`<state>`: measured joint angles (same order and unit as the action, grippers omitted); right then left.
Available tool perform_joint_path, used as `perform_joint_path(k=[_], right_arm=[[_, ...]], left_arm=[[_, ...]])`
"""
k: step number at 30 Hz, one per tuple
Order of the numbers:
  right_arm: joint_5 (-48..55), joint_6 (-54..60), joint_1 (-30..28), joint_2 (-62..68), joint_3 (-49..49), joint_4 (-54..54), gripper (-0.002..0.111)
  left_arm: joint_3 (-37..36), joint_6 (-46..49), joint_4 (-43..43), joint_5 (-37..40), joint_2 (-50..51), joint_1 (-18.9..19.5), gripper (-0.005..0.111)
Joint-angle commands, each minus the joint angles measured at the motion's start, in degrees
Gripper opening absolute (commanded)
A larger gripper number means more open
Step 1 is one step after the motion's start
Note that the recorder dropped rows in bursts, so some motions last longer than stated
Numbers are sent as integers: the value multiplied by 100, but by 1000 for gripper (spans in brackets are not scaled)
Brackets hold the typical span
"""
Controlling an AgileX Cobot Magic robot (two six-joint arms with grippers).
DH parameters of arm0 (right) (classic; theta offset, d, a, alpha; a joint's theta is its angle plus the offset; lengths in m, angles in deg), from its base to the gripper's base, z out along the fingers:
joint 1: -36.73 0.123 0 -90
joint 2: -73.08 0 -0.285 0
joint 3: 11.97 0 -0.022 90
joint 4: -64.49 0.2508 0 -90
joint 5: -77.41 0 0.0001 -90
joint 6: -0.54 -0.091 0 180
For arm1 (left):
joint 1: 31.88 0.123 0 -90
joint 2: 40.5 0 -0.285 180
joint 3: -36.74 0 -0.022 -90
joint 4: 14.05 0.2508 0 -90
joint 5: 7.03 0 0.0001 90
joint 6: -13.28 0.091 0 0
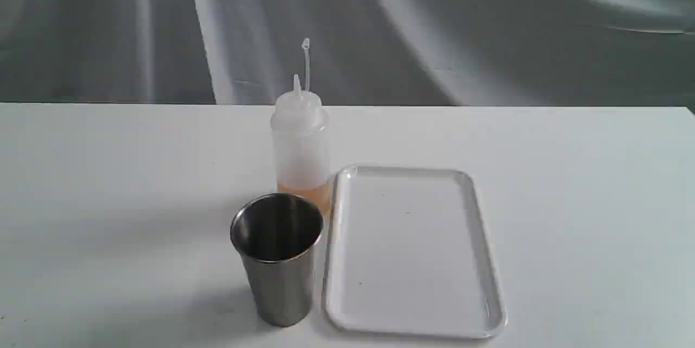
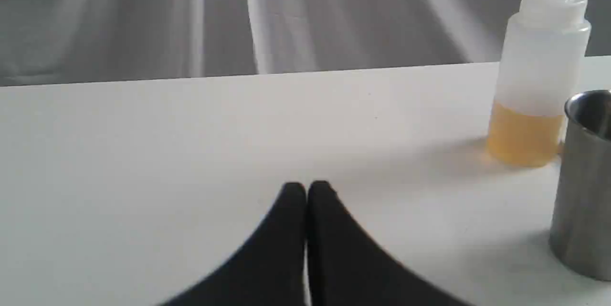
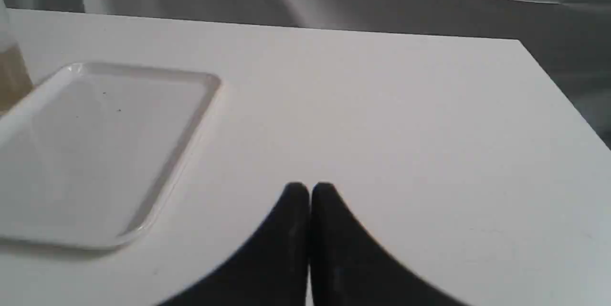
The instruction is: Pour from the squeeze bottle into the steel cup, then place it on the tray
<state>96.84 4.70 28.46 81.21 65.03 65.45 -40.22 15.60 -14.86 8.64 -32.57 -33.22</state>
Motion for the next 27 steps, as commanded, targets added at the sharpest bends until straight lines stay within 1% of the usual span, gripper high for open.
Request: perform_joint_path(k=[1,12,18,22,27], right_arm=[[-63,-9,-31,-35,21,-31,0],[-75,-10,-31,-35,21,-31,0],[-260,5,-31,-35,21,-296,0],[-984,5,-31,-35,21,-296,0],[-2557,-9,-31,-35,21,-273,0]], left_arm=[[-25,-26,-6,-43,-15,9,0],[-25,-17,-6,-43,-15,9,0],[-25,-17,-6,-43,-15,9,0],[-25,-35,-6,-43,-15,9,0],[-25,-35,-6,-43,-15,9,0]])
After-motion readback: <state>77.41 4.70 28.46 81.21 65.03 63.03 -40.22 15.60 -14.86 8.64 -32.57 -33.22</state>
